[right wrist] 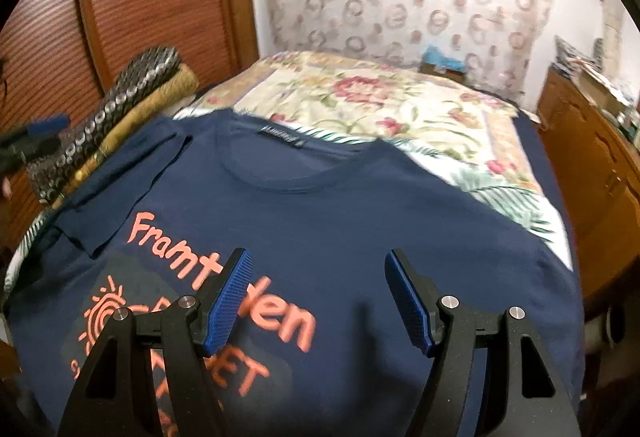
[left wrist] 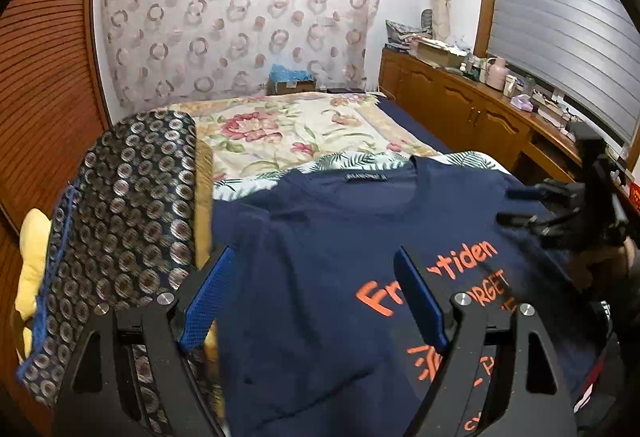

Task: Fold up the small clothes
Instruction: 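Grasp the shirt's opposite side edge and sleeve with the right tool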

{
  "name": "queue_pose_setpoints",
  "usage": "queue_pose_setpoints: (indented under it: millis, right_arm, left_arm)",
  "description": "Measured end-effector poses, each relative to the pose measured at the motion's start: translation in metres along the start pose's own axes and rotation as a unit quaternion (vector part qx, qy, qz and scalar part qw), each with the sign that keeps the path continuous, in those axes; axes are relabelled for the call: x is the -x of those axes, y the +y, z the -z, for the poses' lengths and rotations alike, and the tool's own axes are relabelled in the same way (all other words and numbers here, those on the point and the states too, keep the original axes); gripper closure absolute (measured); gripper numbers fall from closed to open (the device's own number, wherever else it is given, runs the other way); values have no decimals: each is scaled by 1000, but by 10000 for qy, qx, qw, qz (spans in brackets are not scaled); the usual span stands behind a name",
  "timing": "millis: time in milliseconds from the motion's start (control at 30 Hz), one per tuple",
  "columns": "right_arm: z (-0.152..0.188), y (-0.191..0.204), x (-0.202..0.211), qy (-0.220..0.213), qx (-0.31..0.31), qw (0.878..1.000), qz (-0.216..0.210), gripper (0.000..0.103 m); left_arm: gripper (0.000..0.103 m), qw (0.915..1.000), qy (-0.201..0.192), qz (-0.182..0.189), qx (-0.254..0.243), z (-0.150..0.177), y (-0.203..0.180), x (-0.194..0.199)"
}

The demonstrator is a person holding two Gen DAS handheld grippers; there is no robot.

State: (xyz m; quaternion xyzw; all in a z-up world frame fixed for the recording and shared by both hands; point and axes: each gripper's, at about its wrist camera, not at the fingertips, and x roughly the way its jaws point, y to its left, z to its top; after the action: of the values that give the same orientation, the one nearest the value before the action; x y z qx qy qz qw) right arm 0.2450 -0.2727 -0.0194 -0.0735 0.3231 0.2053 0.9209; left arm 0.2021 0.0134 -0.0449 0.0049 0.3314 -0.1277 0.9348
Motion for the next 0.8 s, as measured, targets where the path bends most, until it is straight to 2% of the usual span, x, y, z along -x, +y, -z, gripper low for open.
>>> queue_pose_setpoints:
  millis: [267, 567, 800]
  right_arm:
    - [40, -27, 57, -202, -428, 9976, 506, 32]
    - [93, -56, 79, 89, -1114, 9881, 1053, 32]
    - [116, -73, 86, 366, -1481, 9785, 1388, 32]
  left_arm:
    - [21, 10000, 65, -28, -61, 12, -24, -4]
    - [21, 9993, 283, 152, -173, 25, -52, -20]
    - [21, 9958, 708, 439, -379, 34, -71, -47]
